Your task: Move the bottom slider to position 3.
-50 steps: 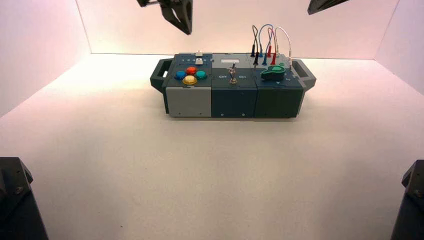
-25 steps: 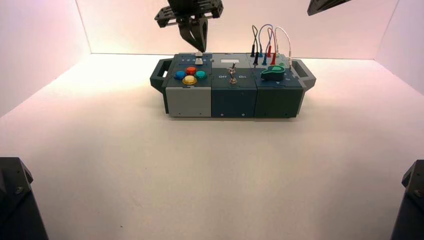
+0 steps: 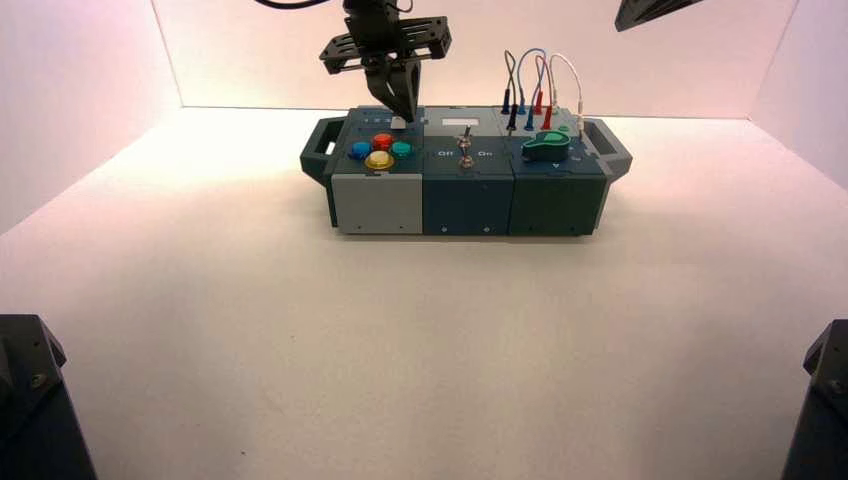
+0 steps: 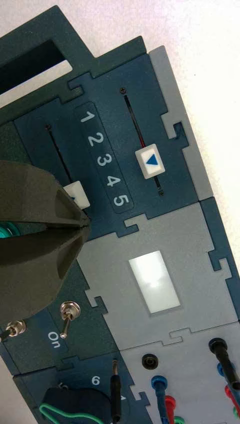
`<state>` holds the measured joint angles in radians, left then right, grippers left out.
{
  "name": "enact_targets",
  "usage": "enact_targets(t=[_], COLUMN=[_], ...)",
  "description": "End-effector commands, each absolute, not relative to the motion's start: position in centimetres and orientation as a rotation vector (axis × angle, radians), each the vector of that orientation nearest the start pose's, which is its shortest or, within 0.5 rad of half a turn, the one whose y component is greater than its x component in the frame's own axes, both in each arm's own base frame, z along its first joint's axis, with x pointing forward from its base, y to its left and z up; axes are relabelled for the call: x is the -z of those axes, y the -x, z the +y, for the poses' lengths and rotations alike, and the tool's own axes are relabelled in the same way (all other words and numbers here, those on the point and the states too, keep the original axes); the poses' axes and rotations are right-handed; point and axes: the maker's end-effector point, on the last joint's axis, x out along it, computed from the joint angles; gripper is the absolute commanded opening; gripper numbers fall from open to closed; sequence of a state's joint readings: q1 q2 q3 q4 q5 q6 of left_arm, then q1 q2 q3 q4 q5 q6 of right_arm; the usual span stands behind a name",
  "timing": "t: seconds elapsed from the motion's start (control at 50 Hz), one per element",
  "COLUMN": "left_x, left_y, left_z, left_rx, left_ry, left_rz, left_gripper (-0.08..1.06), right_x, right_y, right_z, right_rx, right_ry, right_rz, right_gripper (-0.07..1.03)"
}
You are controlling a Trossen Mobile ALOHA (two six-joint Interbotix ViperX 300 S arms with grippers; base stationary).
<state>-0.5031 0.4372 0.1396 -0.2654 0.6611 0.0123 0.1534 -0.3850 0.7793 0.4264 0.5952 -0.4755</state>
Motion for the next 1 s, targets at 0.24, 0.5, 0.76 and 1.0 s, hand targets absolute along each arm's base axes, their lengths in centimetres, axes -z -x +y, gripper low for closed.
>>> enact_targets(t=[0.24, 0.5, 0.76, 1.0], left_x=[-5.92, -5.85, -5.83, -6.19], left_y=[-42.95, -42.97, -43.04, -43.04], left_z=[-27.05, -26.9, -26.41, -26.36], left_rx=[0.468, 0.467, 0.459, 0.459], left_ry=[-0.038, -0.045, -0.042, -0.039], left_rz=[1.226, 1.226, 1.232, 1.229], left_gripper=[-0.03, -0.03, -0.03, -0.03], right_x=[-18.82, -18.86, -18.8, -18.86], right_y=[-31.68, -31.67, -31.62, -31.67], right_z=[9.08, 9.06, 9.09, 9.05], right_rx=[-0.414, -0.413, -0.415, -0.413], right_ry=[0.073, 0.075, 0.077, 0.076], right_rz=[0.881, 0.88, 0.881, 0.88], right_gripper=[-0.02, -0.02, -0.02, -0.02])
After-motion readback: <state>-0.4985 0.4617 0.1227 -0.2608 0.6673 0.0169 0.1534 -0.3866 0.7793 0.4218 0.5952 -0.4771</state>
